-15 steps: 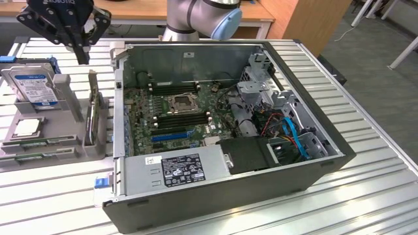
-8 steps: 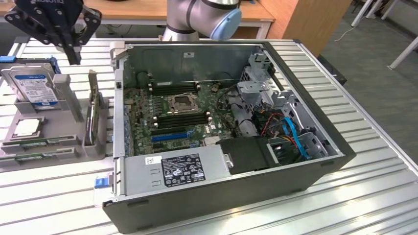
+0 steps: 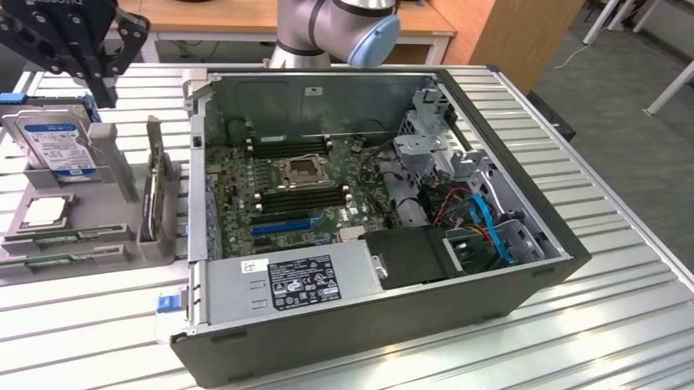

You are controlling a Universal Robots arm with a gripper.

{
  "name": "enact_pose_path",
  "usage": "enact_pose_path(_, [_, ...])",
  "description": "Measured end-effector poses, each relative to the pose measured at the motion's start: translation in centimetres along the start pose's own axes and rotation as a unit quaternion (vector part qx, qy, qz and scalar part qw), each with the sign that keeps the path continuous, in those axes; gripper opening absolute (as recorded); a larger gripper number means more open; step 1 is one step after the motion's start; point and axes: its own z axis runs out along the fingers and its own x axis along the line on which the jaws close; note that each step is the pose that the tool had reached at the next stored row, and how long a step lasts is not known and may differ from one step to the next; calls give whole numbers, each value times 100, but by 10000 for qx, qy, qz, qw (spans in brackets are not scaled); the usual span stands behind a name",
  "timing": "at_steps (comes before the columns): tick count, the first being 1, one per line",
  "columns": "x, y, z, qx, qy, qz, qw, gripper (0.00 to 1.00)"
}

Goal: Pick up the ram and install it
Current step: 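Reach for the ram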

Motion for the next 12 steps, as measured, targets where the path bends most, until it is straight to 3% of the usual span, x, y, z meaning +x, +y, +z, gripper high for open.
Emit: enact_pose_path(12, [248,-19,-5,0,0,0,10000,10])
